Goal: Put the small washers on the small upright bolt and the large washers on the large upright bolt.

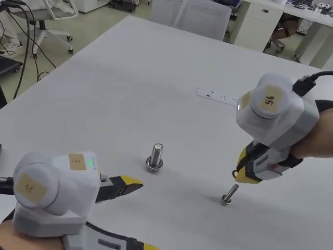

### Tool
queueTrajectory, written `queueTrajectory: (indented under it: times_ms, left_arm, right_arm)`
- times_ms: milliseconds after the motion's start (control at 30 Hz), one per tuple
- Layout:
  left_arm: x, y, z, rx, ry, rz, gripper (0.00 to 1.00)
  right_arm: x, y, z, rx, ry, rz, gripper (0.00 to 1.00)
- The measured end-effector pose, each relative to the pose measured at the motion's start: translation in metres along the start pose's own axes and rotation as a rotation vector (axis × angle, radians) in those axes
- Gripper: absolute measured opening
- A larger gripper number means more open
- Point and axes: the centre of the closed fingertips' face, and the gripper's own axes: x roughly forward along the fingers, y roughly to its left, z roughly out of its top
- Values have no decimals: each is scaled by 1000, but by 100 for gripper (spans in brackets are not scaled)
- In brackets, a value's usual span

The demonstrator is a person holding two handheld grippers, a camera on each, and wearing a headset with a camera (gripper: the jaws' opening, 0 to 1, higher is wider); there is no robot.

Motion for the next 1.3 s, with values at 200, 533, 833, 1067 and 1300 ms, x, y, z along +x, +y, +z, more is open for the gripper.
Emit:
queueTrajectory:
  times_ms: [200,533,833,1067,1300]
  left_arm:
    - [-1,0,-1,0,1,2,79]
    - [-1,0,-2,-3,3,7,79]
    - [-1,1,-3,-7,4,10,79]
    - [-1,1,-3,-9,4,14,79]
    - [-1,2,-3,-12,6,15,79]
  right_arm:
    - [7,4,-5,3,18,17,14]
    - [16,5,-10,11,29,33,14]
    - [23,5,-12,13,33,45,14]
    - [30,4,-14,18,35,56,14]
    - [40,6,-15,23,42,67,14]
